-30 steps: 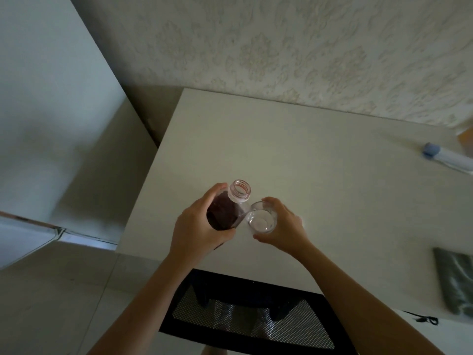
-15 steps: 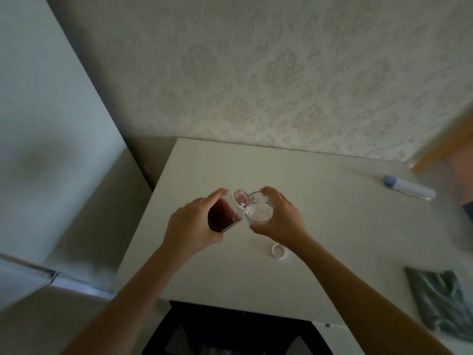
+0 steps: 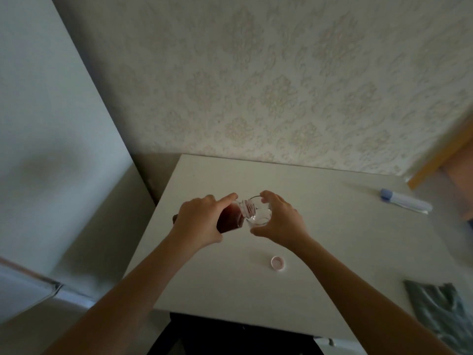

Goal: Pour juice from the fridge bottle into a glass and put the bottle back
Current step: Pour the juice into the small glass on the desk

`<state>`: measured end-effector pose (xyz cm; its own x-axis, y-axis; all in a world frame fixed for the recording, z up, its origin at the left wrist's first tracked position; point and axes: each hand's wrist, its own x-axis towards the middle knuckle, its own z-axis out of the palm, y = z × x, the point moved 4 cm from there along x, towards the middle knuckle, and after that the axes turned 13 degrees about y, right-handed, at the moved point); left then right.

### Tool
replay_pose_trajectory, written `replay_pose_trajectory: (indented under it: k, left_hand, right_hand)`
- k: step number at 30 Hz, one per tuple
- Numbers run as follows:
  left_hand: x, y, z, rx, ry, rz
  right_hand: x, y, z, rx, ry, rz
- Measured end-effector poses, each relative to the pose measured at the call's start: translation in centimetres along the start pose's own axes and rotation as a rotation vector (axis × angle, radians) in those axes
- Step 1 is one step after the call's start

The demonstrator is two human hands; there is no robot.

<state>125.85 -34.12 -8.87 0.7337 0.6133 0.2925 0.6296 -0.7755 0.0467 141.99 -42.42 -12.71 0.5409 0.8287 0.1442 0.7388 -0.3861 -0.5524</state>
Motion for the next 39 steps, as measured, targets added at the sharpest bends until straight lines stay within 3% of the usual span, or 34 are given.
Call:
replay_pose_trajectory:
  k: [18, 32, 39]
  left_hand:
    - [0.9, 1.1, -0.8, 0.183, -0.040, 0.084]
    - [0.7, 1.2, -0.4, 0.183, -0.078, 0.081]
    - [0.1, 0.2, 0.2, 0.039, -0.029, 0.027]
  right_hand:
    - [0.1, 0.2, -0.2, -0.012, -0.027, -0.018]
    - [-0.4, 0.8, 0.5, -0.010, -0.027, -0.016]
    - [-0.4, 1.3, 0.3, 0.056, 0.002, 0.029]
